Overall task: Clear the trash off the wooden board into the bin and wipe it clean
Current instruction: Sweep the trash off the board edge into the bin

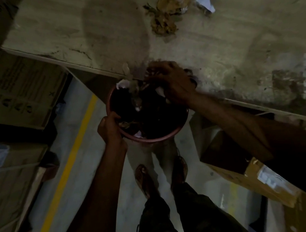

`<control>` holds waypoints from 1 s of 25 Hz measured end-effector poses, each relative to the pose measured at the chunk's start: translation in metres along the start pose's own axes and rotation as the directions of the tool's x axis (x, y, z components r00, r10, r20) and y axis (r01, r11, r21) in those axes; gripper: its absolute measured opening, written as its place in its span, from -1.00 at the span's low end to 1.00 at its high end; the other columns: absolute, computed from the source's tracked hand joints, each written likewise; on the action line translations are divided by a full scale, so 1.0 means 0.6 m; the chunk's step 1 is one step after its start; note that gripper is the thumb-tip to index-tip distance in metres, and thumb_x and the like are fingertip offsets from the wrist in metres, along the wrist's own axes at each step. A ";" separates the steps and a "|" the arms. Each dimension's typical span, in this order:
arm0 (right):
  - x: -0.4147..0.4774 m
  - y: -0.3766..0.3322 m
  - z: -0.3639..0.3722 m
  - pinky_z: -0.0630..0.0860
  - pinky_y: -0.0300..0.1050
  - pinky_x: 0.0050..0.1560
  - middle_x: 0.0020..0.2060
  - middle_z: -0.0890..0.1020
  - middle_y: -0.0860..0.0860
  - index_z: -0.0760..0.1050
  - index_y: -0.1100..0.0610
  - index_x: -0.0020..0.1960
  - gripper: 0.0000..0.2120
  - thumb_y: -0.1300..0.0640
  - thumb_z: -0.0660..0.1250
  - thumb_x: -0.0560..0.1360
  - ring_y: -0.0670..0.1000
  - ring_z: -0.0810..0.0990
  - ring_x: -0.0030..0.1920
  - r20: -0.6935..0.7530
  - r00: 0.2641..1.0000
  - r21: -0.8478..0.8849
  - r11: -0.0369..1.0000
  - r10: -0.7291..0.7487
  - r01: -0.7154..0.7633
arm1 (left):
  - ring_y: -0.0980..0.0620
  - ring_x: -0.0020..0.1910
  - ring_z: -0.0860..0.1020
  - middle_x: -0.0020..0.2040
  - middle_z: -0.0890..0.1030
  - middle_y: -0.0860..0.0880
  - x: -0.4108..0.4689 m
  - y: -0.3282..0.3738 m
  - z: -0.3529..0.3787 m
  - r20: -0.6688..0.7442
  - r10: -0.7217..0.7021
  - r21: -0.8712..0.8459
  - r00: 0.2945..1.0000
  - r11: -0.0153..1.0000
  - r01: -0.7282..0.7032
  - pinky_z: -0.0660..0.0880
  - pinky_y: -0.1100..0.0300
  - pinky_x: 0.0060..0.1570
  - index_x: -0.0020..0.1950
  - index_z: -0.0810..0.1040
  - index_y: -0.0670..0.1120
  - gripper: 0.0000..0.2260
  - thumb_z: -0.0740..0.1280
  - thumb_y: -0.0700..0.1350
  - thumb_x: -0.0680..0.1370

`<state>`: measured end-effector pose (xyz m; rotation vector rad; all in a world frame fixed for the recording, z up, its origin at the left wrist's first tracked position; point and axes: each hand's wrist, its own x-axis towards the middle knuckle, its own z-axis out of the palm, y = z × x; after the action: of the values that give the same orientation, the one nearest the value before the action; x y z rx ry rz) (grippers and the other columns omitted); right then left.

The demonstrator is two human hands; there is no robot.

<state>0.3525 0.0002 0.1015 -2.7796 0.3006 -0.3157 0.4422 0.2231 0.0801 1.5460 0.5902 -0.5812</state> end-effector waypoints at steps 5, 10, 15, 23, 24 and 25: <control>-0.057 -0.125 0.059 0.53 0.22 0.24 0.45 0.51 0.16 0.60 -0.01 0.37 -0.59 0.03 0.44 0.53 0.32 0.47 0.38 0.206 0.963 0.087 0.984 -0.172 0.157 | 0.02 -0.40 0.33 -0.40 0.33 -0.03 0.005 0.007 -0.025 0.015 -0.002 -0.016 1.000 1.000 0.002 0.29 0.15 -0.36 -0.44 0.25 -0.03 -0.67 0.37 -0.28 0.33; -0.038 -0.166 0.029 0.41 0.05 0.42 0.39 0.55 0.18 0.54 0.18 0.41 -0.58 0.19 0.41 0.56 0.23 0.49 0.41 -0.187 0.971 0.311 0.947 0.146 -0.082 | 0.04 -0.45 0.39 -0.42 0.40 -0.03 0.012 0.004 -0.042 0.002 -0.021 -0.016 1.000 1.000 0.021 0.30 0.23 -0.43 -0.44 0.31 -0.04 -0.67 0.36 -0.30 0.41; 0.068 -0.082 0.001 0.28 -0.28 0.36 0.35 0.57 0.19 0.53 0.22 0.40 -0.62 0.25 0.35 0.58 0.24 0.54 0.33 -0.274 0.918 0.200 0.951 0.287 -0.237 | 0.12 -0.50 0.37 -0.40 0.43 -0.03 0.007 0.020 -0.036 0.002 0.022 -0.009 1.000 1.000 -0.022 0.29 0.25 -0.47 -0.42 0.37 -0.09 -0.72 0.36 -0.33 0.39; 0.032 -0.140 0.013 0.47 0.09 0.29 0.34 0.56 0.22 0.57 0.19 0.36 -0.49 0.08 0.34 0.42 0.29 0.51 0.32 0.134 0.991 0.144 0.990 -0.021 0.002 | 0.15 -0.53 0.37 -0.52 0.41 0.07 0.005 0.024 -0.001 0.073 0.009 0.020 0.997 1.000 -0.011 0.28 0.29 -0.49 -0.49 0.36 -0.05 -0.66 0.35 -0.29 0.43; 0.024 -0.138 0.007 0.46 0.06 0.28 0.34 0.56 0.22 0.56 0.20 0.37 -0.48 0.13 0.33 0.42 0.28 0.50 0.33 0.068 0.998 0.164 0.986 0.018 -0.029 | 0.14 -0.51 0.36 -0.51 0.41 0.05 0.000 0.023 0.010 0.071 0.003 0.032 0.997 0.999 -0.005 0.28 0.30 -0.50 -0.47 0.37 -0.06 -0.67 0.35 -0.29 0.45; 0.027 -0.124 0.000 0.44 0.02 0.28 0.33 0.57 0.21 0.56 0.21 0.37 -0.49 0.20 0.33 0.42 0.27 0.50 0.32 -0.042 0.995 0.184 0.980 0.088 -0.079 | 0.11 -0.46 0.37 -0.48 0.41 0.03 0.000 0.020 0.020 0.063 -0.002 0.046 0.998 0.999 -0.001 0.28 0.29 -0.48 -0.46 0.37 -0.07 -0.68 0.35 -0.29 0.45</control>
<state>0.3803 0.0650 0.1298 -2.5747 0.3791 -0.3726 0.4500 0.2104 0.0884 1.5647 0.5325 -0.6451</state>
